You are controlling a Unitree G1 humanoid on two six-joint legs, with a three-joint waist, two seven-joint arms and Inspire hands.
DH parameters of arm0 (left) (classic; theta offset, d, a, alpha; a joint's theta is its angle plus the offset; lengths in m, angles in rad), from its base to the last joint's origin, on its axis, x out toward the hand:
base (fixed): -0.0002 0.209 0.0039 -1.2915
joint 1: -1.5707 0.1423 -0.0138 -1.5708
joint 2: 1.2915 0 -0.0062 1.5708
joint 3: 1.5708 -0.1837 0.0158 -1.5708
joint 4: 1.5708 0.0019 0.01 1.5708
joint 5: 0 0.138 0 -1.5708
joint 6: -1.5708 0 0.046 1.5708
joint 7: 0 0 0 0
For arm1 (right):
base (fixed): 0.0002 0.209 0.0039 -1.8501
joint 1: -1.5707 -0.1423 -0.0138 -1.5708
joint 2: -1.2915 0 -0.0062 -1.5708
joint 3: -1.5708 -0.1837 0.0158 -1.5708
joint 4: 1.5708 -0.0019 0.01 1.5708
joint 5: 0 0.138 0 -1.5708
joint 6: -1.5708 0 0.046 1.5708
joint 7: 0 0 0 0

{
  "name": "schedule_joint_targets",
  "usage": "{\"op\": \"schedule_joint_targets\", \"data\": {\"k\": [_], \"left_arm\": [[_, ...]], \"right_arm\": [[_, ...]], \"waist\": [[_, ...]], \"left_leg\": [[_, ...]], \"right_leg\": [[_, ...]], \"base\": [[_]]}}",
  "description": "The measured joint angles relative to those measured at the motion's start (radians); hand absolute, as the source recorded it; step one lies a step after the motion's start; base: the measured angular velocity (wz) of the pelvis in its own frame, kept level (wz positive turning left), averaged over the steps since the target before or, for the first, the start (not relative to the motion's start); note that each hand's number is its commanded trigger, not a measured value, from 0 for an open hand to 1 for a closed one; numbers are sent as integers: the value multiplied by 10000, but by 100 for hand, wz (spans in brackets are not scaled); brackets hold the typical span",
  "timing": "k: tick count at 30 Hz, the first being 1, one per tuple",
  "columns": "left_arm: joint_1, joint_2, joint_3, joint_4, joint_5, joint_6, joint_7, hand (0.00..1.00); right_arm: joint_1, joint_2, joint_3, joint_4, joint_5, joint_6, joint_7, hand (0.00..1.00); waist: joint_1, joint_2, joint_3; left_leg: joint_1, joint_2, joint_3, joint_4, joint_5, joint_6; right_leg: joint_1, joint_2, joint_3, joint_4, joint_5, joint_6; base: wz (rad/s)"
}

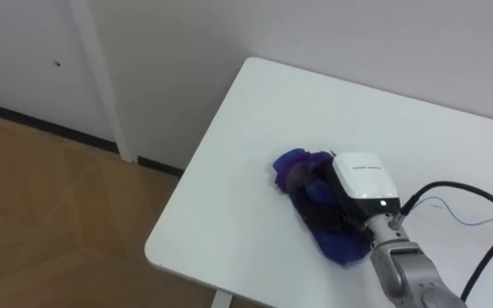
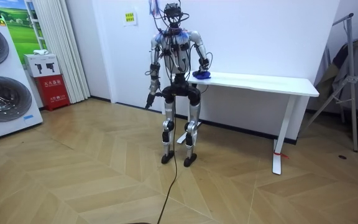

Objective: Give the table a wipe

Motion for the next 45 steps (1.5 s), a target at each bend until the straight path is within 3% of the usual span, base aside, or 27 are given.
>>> {"op": "schedule_joint_targets", "data": {"k": [5,14,16,22,24,27,29,32,36,40,41,42,45], "left_arm": [[84,-3,26,-6,-24,8,-159,0],[16,-132,-37,16,-809,11,-3,0],[4,-187,-29,15,-811,14,-2,0],[142,-200,-5,-334,-1011,62,-5,0],[182,-159,141,-403,-982,68,-25,0],[487,-56,428,-397,-985,80,-113,0],[625,34,650,-433,-984,80,-216,0],[824,166,1136,-477,-975,83,-258,0],[924,196,2039,-493,-965,80,-278,0],[840,193,2320,-556,-964,56,-160,0],[834,190,2326,-734,-959,50,-151,0],[890,189,2330,-784,-958,23,-151,0],[850,191,2343,-838,-953,-19,-141,0]], "right_arm": [[-5,0,-86,86,62,2,17,100],[-193,156,-108,484,1595,20,-37,100],[-412,236,-106,777,2089,25,14,100],[-2207,168,-492,3241,3856,-38,81,100],[-2436,159,-1087,3849,4140,-357,-48,100],[-2375,109,-1715,4611,4541,-872,-550,100],[-2089,5,-2233,4780,4523,-884,-966,100],[-1335,-473,-2766,4881,4427,-1001,-1631,100],[-659,-641,-4031,5343,4389,-1162,-2215,100],[-298,-885,-4656,5928,4678,-1241,-2622,100],[-215,-950,-4822,6114,4717,-1242,-2675,100],[-127,-965,-5138,6246,4727,-1235,-2701,100],[279,-1006,-5711,6252,4738,-1168,-2748,100]], "waist": [[22,6,3],[94,51,-6],[148,54,-3],[234,51,12],[181,38,18],[43,100,23],[17,130,9],[-4,183,-35],[-433,152,-96],[-745,112,-146],[-967,104,-152],[-1063,105,-217],[-1132,83,-220]], "left_leg": [[-32,-31,-21,-3,-1,1],[-59,-51,15,53,2,5],[-26,-32,79,40,2,5],[-125,-42,84,111,2,7],[-292,-93,-22,223,4,9],[-237,-154,-227,247,18,32],[-211,-179,-309,244,38,67],[-132,-181,-310,225,21,95],[-7,-256,-226,210,6,120],[88,-178,-145,195,-20,153],[140,-180,-189,193,-50,180],[166,-180,-170,202,-72,203],[245,-178,-125,217,-72,203]], "right_leg": [[-17,-33,-24,3,-6,10],[-62,-26,55,40,-6,10],[-71,2,197,74,-5,8],[-193,-43,112,203,0,1],[-245,-95,-20,169,-1,2],[-104,-185,-308,148,-26,43],[-66,-233,-363,138,-49,81],[-37,-272,-340,141,-85,140],[150,-288,-329,157,-118,194],[222,-283,-306,161,-119,195],[320,-279,-325,151,-127,209],[347,-275,-304,150,-136,220],[418,-277,-292,156,-136,220]], "base": [[1],[-2],[-16],[0],[21],[23],[18],[6],[1],[-6],[5],[3],[-4]]}}
